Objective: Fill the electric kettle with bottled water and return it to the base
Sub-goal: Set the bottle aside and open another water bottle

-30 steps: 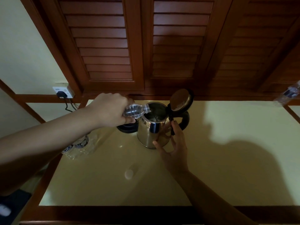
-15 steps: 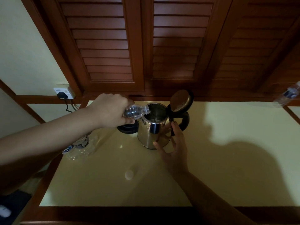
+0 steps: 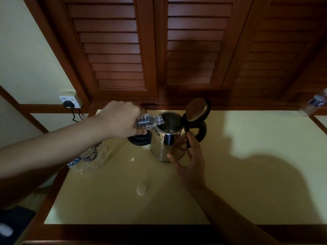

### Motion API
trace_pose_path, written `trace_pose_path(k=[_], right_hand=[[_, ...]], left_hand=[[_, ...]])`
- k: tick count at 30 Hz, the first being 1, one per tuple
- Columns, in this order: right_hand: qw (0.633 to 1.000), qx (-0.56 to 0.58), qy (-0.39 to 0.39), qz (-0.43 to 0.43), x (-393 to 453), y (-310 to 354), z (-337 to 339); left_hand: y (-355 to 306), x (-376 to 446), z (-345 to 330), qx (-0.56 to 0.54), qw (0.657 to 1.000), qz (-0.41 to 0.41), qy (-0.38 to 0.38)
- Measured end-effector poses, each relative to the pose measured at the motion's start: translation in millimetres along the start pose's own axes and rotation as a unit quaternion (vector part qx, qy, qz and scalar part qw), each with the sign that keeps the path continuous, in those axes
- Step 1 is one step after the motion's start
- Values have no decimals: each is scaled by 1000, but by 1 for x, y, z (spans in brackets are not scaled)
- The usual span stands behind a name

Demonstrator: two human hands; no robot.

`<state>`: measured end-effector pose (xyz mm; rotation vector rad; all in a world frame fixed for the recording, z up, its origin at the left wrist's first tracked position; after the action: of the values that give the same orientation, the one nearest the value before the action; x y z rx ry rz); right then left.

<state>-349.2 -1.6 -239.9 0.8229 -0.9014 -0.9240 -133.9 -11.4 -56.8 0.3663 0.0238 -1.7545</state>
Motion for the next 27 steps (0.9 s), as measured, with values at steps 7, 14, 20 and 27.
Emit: trace_pose_path(k=[7,14,20,27], right_hand=[[1000,-9,0,0,0,1,1],[1000,-1,1,-9,-1,1,0],[1000,-11,2,-14,-1,-1,-1],[1000,-8,4,-15,0,-2,-1]], left_hand=[[-2,-3,4,3,1000,2,1],[-5,-5,7,6,1000,0,1],[-7,-7,8,15,1000,-4,-4],[-9,-6,11,27,1000,-15,-5]])
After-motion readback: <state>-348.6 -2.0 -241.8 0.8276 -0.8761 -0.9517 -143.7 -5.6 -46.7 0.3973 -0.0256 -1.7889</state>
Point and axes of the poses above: each hand's wrist, its own x-axis towards the middle knuckle, its own z-axis out of the back of the hand, y = z × x, the point moved 7 cm from there along x, towards the middle knuckle, and after that the axes turned 15 degrees about y, right-handed, at the moved point
